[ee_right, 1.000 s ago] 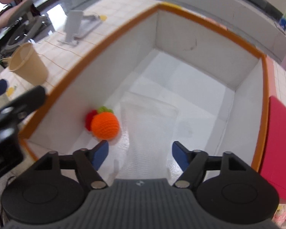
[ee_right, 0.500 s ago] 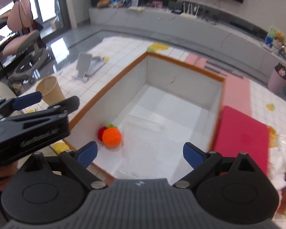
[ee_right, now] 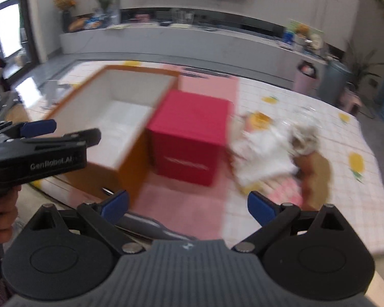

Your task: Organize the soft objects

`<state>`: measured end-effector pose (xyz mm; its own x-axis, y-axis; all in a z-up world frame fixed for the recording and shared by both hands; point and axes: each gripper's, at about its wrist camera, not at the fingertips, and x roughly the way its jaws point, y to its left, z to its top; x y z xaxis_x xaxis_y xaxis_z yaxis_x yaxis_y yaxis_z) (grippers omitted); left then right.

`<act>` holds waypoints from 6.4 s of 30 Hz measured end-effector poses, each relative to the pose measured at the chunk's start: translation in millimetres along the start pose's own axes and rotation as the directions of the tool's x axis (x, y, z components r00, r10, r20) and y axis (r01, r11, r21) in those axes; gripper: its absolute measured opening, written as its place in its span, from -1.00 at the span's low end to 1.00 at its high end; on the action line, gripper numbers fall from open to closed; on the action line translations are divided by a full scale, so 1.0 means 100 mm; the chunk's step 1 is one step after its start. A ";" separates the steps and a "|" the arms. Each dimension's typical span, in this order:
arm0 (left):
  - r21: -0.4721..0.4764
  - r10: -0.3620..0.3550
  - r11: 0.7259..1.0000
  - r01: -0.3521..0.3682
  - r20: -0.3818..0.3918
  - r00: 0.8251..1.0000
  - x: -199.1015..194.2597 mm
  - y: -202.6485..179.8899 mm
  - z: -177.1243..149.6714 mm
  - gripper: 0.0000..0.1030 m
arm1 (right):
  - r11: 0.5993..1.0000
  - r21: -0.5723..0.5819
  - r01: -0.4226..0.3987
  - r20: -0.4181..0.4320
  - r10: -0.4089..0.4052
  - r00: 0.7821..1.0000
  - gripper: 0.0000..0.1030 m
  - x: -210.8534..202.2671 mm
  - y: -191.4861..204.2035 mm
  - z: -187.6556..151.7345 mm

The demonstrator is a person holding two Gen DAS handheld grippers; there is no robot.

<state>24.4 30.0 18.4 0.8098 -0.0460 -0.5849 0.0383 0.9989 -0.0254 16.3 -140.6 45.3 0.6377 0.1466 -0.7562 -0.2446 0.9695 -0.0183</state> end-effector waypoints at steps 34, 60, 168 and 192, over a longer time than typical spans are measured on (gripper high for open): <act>0.020 -0.110 0.993 0.116 -0.195 0.975 1.42 -1.87 -0.04 0.85 | 0.846 0.519 0.123 -0.128 -0.066 0.990 0.93 1.83 -2.49 0.06; 0.050 -0.035 0.998 0.049 -0.236 0.971 1.61 -2.17 -0.07 0.85 | 0.860 0.334 0.386 -0.307 -0.288 0.907 0.44 1.92 -2.77 -0.12; -0.037 -0.332 0.943 0.331 -0.047 0.942 1.07 -2.16 0.03 -0.60 | 0.863 0.400 0.310 -0.099 -0.296 0.950 0.40 1.39 -2.50 -0.08; -0.098 -0.358 0.932 0.349 -0.087 0.930 1.47 -1.73 0.34 -0.48 | 0.877 0.384 0.288 -0.039 -0.296 0.954 0.41 1.20 -2.35 -0.04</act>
<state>156.9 -149.6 -35.5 0.6881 -0.4001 -0.6053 0.2611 0.9149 -0.3078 147.6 -352.1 -44.3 0.6527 -0.1548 -0.7417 0.2496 0.9682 0.0175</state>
